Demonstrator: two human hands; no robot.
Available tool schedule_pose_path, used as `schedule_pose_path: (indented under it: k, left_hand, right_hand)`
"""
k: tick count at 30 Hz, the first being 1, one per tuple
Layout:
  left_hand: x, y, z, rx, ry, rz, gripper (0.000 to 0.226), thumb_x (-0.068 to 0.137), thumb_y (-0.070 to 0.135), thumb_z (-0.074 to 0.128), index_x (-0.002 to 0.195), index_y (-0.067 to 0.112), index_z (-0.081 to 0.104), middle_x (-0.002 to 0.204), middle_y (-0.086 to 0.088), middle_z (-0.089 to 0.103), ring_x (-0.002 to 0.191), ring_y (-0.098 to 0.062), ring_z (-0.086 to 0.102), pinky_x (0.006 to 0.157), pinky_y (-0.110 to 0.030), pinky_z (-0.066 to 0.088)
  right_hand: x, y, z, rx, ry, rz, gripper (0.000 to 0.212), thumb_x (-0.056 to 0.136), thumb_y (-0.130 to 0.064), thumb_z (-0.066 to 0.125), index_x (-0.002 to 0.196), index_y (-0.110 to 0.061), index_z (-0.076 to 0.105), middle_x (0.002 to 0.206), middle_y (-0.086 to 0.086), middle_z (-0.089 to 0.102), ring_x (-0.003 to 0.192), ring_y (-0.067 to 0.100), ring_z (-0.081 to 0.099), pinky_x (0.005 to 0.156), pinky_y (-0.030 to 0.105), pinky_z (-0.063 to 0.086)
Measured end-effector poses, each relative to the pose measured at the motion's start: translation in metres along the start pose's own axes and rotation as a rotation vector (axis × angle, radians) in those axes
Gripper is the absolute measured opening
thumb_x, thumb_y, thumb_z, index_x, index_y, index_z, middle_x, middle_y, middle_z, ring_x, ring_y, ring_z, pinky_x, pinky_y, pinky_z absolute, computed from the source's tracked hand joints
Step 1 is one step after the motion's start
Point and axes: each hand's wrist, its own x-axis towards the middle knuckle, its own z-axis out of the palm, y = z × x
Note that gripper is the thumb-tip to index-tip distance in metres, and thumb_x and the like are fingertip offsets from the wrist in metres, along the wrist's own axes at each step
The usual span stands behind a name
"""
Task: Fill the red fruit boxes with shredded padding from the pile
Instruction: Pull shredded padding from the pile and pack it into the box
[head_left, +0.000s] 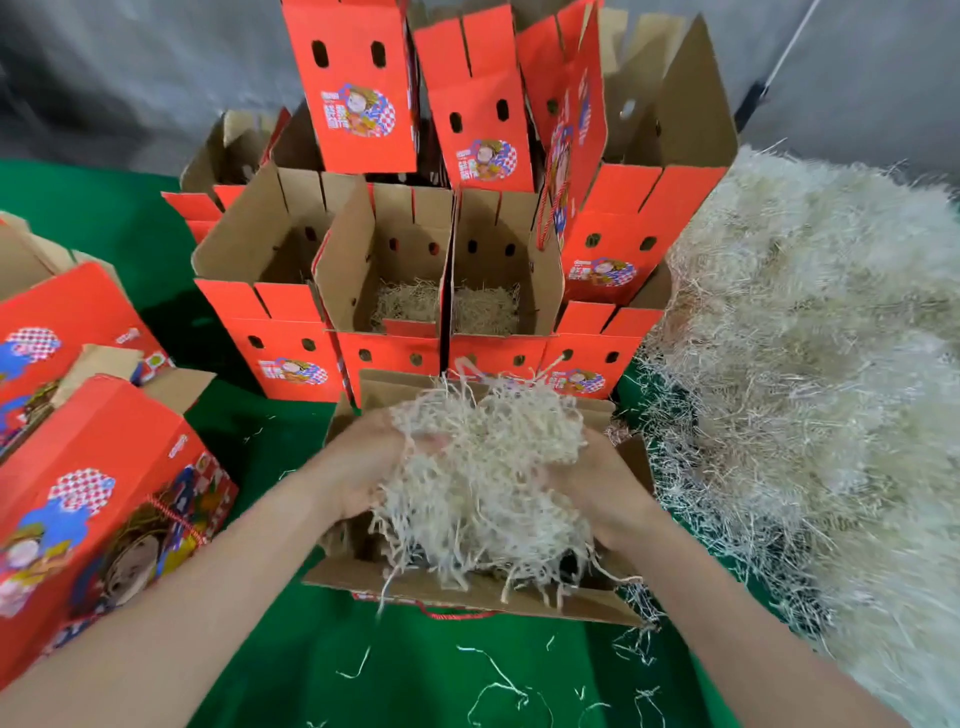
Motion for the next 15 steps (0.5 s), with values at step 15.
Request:
schedule_pose_path:
  k: [15]
  left_hand:
    - [0.03,-0.014,-0.007,1.241,-0.04,0.147,0.039,0.082,0.01,0.051,0.121,0.01,0.051,0.109,-0.005,0.059,0.091,-0.017,0.057,0.068,-0.025,0.045]
  right_hand:
    - [0.019,0.005,-0.018,-0.314,-0.2,0.449,0.089,0.076,-0.005,0.071,0.146,-0.012,0.016,0.139,0.002,0.038,0.125,0.013,0.041,0.104,0.025,0.028]
